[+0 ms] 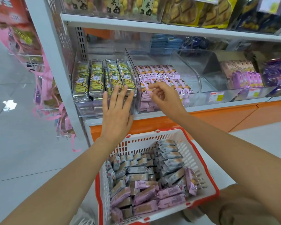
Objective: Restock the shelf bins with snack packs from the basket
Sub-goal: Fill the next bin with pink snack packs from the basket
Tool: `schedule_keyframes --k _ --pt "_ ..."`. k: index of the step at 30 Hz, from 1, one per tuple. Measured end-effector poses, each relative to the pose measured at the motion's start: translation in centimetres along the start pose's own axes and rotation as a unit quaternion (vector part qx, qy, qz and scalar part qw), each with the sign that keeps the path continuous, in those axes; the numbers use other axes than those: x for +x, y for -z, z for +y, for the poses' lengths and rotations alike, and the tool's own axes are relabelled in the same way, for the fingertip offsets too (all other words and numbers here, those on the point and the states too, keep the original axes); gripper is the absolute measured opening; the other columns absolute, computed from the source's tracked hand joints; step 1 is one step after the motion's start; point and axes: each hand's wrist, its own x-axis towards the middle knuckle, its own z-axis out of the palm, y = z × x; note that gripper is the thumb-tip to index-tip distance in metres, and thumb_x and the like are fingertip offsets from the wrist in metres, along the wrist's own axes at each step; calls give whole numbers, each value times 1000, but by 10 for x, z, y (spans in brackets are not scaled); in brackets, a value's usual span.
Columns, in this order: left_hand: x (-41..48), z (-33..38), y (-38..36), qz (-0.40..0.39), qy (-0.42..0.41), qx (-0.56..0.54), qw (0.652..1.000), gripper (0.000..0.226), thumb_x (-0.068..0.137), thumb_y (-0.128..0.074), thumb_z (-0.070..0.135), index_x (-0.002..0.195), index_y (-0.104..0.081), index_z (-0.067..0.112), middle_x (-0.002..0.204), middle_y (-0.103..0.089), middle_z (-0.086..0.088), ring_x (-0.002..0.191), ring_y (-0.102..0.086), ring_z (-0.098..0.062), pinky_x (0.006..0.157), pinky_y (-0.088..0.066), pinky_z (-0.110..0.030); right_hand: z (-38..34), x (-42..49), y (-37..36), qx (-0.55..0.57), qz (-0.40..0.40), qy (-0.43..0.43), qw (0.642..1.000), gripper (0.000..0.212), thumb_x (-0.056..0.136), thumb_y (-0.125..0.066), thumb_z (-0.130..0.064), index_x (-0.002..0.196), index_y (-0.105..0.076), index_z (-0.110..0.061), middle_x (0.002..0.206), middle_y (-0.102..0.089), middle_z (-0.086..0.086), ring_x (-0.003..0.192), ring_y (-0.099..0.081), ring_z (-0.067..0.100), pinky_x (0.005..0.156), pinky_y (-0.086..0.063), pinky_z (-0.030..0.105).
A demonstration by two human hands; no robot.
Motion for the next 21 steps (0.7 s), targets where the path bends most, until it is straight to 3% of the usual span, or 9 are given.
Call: schedule_keyframes --k 6,10,13,16,21 --pt "-31 35 -28 -15 -67 -52 996 54 84 -43 17 137 -51 11 139 -50 -12 134 -38 -31 116 -22 -50 47 -71 9 -26 -44 -74 996 15 91 -64 -9 104 -65 -16 81 -61 -1 66 -51 -1 63 -42 12" --pt "-48 43 -66 -131 -89 -66 985 61 80 -66 11 139 -51 11 140 -53 -11 135 -43 -32 117 -23 -49 101 -121 16 -59 -112 -141 982 16 88 -69 -12 103 -67 -17 82 -62 -4 71 -56 9 69 -49 25" --pt "-58 42 -90 -249 -75 -44 965 68 93 -58 19 154 -30 13 160 -29 -12 150 -20 -30 122 -6 -46 128 -155 13 -67 -213 -177 959 21 88 -72 -17 107 -66 -13 88 -63 -1 74 -57 8 70 -48 22" --pt "-62 39 -114 -335 -54 15 941 76 101 -47 33 159 -1 16 166 2 -8 153 6 -26 122 7 -43 152 -180 5 -109 -318 -180 924 27 86 -73 -27 108 -67 -14 93 -63 -3 80 -58 11 71 -48 20" --pt "-68 32 -145 -405 -39 83 910 78 104 -36 41 155 15 12 164 17 -8 151 16 -25 122 10 -48 178 -203 -6 -198 -432 -176 862 35 84 -69 -47 109 -64 -23 100 -66 -6 85 -58 9 76 -49 25"
